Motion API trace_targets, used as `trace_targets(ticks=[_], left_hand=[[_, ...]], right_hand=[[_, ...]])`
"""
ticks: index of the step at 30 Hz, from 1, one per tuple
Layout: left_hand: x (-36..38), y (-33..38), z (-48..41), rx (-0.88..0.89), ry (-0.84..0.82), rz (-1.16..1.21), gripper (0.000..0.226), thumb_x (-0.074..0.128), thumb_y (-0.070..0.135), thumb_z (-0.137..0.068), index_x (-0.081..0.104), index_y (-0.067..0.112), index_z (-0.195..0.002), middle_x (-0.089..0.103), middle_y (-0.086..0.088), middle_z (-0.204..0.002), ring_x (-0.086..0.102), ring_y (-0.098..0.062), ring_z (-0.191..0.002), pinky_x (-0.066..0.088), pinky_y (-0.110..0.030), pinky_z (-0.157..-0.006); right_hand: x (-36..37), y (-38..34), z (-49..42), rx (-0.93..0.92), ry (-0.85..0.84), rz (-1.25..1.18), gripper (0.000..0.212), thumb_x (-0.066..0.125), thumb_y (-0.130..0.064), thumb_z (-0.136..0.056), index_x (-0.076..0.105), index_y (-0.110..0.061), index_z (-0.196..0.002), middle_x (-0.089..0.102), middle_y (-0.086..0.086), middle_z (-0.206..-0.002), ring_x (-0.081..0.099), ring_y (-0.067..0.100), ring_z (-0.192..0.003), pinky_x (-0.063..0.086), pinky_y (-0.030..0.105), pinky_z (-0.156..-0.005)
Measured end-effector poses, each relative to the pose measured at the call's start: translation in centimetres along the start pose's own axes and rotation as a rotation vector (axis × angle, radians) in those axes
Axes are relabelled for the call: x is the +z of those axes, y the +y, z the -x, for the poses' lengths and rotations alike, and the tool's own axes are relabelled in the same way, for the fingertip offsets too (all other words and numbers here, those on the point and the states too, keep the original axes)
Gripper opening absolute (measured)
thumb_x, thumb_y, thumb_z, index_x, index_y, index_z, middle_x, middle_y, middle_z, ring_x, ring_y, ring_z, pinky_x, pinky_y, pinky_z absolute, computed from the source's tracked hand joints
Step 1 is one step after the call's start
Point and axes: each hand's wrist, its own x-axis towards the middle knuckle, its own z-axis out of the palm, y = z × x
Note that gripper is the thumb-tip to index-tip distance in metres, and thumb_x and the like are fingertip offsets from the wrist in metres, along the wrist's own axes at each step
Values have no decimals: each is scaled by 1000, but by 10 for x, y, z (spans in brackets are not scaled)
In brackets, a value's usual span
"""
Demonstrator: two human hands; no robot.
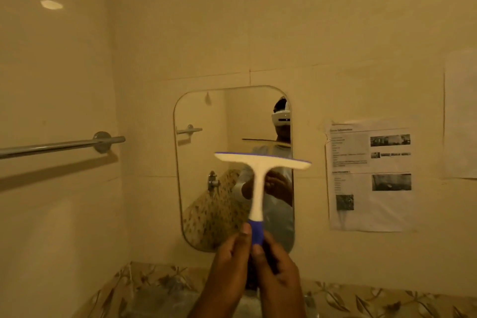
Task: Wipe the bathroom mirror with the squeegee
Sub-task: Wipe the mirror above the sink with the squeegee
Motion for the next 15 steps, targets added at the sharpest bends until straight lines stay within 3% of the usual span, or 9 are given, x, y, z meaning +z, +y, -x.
trace_targets(ticks=[3, 5, 9, 13, 15], left_hand=[[-1, 4, 9, 69, -26, 6, 56, 57, 57, -84, 75, 16, -118, 79, -1, -114, 74, -18, -108, 58, -34, -89], [-6, 11, 9, 155, -27, 0, 59, 50, 56, -88, 73, 16, -124, 78, 1, -118, 74, -14, -109, 59, -24, -83], [-17, 16, 4, 186, 17, -37, 56, 49, 52, -88, 72, 11, -120, 79, -9, -110, 77, -21, -100, 61, -23, -70], [-27, 20, -6, 289, 139, -51, 51, 47, 57, -87, 73, 21, -112, 81, -3, -97, 78, -17, -84, 58, -27, -65], [-34, 29, -14, 283, 208, -21, 53, 48, 58, -87, 71, 14, -106, 78, -5, -82, 71, -22, -66, 55, -31, -62]], right_hand=[[19, 12, 0, -57, -50, 89, 38, 60, -13, -101, 62, -45, -121, 73, -15, -113, 72, 1, -100, 58, 17, -69], [28, 17, -1, -135, -56, 162, 42, 60, -16, -102, 58, -44, -133, 69, -15, -121, 67, 0, -108, 58, 17, -80], [37, 21, -6, -196, -82, 258, 41, 58, -18, -102, 54, -41, -136, 58, -13, -124, 61, -2, -115, 52, 12, -92], [24, 18, -28, -351, -180, 577, 34, 51, -39, -105, 44, -70, -119, 39, -17, -129, 41, 7, -126, 48, 31, -104], [5, 1, -61, -508, -109, 722, 29, 41, -47, -104, 40, -72, -119, 33, -20, -128, 39, 9, -125, 45, 38, -104]])
